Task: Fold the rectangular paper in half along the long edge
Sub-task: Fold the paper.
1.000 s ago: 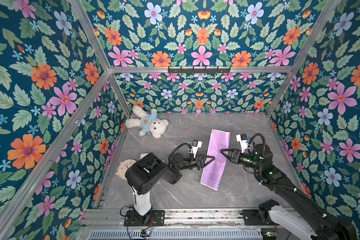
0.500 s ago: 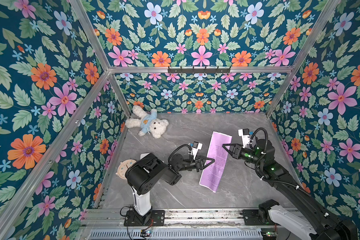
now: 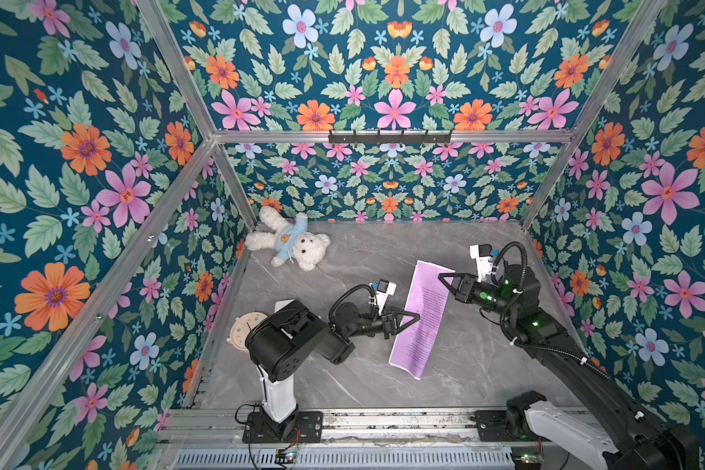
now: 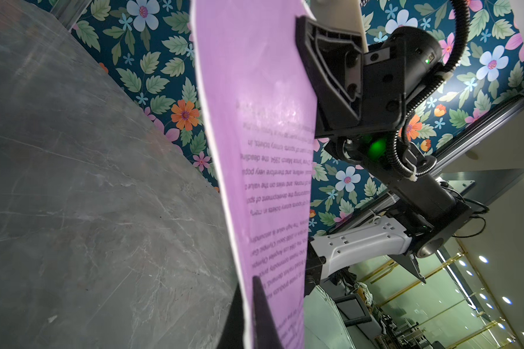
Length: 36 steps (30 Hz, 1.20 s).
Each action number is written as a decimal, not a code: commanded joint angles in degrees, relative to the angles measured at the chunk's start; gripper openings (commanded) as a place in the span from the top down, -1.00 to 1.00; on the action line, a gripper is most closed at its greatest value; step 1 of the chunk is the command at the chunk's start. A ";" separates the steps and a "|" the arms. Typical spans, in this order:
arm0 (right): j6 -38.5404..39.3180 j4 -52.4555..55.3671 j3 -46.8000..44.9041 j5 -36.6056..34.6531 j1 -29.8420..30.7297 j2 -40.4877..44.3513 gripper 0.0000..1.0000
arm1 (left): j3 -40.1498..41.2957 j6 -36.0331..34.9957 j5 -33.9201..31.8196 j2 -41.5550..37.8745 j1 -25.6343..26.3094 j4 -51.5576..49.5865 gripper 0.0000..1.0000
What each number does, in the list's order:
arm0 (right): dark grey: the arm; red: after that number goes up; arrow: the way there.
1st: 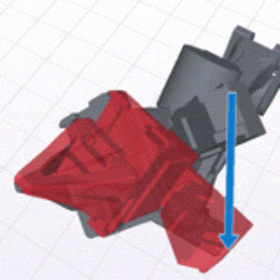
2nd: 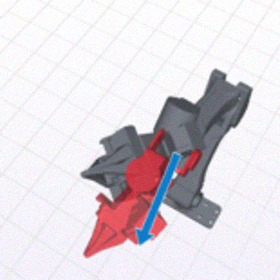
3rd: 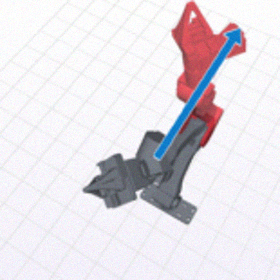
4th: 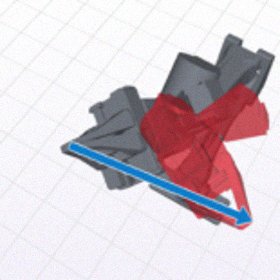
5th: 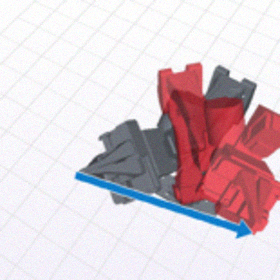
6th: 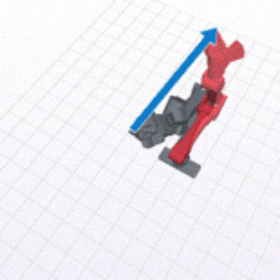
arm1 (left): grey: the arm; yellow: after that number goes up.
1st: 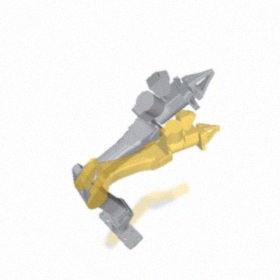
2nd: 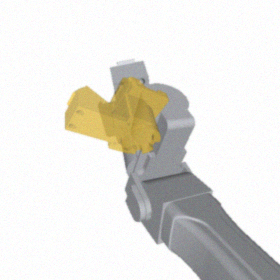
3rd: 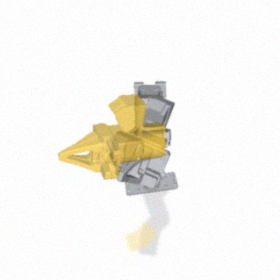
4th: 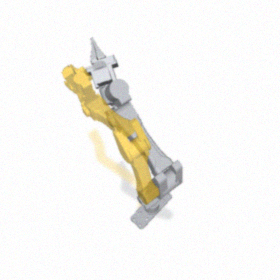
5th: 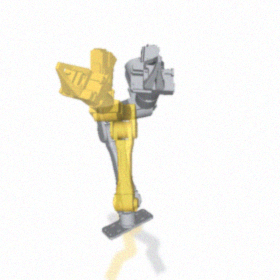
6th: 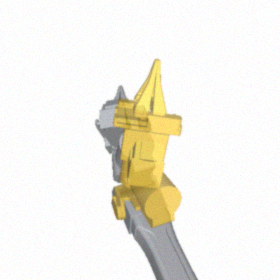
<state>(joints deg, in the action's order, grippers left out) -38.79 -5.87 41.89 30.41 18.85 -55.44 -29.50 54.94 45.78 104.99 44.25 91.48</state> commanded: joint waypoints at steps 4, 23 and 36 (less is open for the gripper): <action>-1.43 -3.45 -2.27 0.82 0.02 -0.50 0.46 | -0.20 -1.02 0.39 0.48 0.04 7.04 1.00; -5.59 -9.62 -12.51 5.95 3.02 1.04 1.00 | -8.79 3.33 -8.39 2.41 -1.08 7.02 1.00; -5.46 -10.31 -13.46 6.87 4.47 0.79 1.00 | -9.43 3.99 -10.30 2.15 -3.25 7.04 1.00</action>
<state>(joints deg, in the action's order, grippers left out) -44.23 -14.85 28.42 36.10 23.14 -54.26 -38.68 58.57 36.38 107.63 41.25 91.24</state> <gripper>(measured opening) 0.116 0.052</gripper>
